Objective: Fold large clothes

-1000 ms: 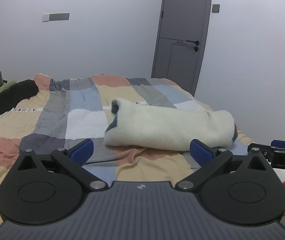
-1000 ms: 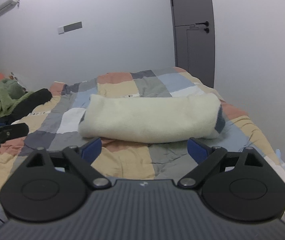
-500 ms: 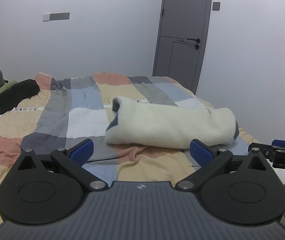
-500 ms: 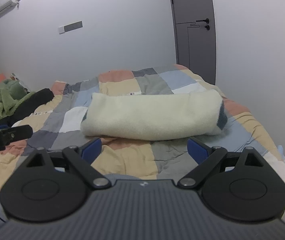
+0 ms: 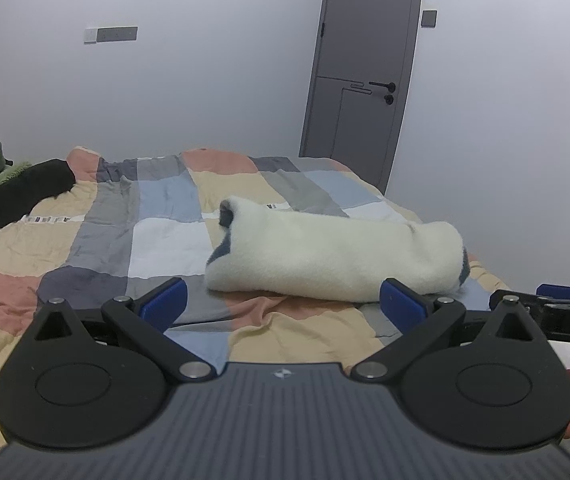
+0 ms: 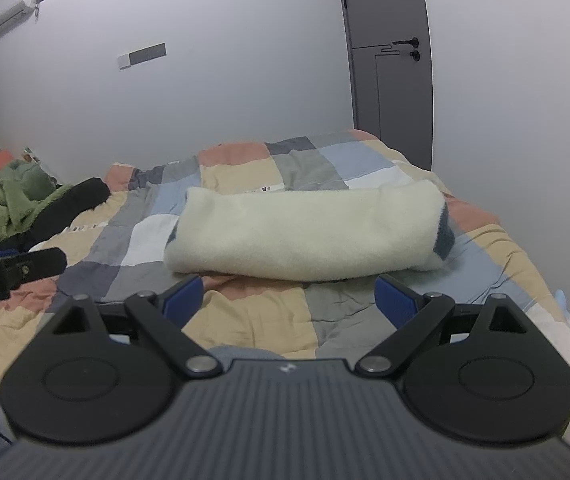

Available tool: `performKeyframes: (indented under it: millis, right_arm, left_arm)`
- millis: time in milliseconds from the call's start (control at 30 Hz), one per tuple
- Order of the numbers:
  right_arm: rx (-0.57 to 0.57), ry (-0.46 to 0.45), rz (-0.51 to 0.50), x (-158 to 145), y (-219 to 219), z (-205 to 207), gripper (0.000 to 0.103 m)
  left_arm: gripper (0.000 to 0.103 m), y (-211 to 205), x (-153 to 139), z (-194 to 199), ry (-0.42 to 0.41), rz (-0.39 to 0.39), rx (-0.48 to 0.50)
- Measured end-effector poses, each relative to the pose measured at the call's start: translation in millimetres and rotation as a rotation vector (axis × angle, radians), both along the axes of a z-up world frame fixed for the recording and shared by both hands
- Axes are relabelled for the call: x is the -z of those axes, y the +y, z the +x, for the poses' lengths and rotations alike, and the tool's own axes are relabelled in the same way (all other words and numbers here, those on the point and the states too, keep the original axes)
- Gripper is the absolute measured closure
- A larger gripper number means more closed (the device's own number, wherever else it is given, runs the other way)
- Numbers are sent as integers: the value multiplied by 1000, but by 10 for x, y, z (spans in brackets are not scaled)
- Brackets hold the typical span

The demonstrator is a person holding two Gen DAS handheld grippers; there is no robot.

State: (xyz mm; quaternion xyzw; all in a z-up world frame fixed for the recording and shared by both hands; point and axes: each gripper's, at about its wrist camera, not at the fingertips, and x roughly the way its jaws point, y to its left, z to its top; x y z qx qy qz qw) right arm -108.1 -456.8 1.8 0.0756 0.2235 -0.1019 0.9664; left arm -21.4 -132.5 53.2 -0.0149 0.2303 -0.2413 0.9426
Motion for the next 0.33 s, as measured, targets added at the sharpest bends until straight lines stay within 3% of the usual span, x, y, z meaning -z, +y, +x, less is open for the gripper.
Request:
performKeyframes:
  millis: [333]
  right_arm:
    - [0,-5,2,-28,25,-15,9]
  left_arm:
    - [0,1,-53,-43,-13,5,-2]
